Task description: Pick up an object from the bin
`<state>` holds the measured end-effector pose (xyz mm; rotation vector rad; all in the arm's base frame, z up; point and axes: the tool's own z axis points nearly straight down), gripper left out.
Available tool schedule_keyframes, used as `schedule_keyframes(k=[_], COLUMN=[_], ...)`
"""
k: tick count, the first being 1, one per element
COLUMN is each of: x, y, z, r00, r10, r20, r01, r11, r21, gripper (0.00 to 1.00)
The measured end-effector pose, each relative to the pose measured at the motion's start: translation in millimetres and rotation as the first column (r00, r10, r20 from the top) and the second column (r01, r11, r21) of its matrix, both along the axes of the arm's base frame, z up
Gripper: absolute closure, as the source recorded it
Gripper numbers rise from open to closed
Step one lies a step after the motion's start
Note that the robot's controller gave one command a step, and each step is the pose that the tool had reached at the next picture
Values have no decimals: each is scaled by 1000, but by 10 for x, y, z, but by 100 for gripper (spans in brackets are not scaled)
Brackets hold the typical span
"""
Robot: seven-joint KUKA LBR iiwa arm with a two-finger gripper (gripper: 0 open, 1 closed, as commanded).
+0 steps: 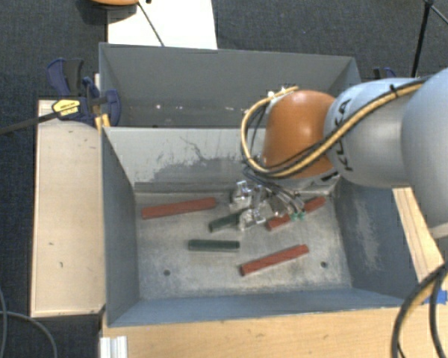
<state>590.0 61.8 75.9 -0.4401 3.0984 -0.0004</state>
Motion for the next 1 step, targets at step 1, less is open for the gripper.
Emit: schedule_keyframes(k=[1], x=[-311], y=[142], z=[1272], r00=[1000], r10=[28], r20=[-10], r01=[-28], r11=[1000], r21=[-1], gripper=[100])
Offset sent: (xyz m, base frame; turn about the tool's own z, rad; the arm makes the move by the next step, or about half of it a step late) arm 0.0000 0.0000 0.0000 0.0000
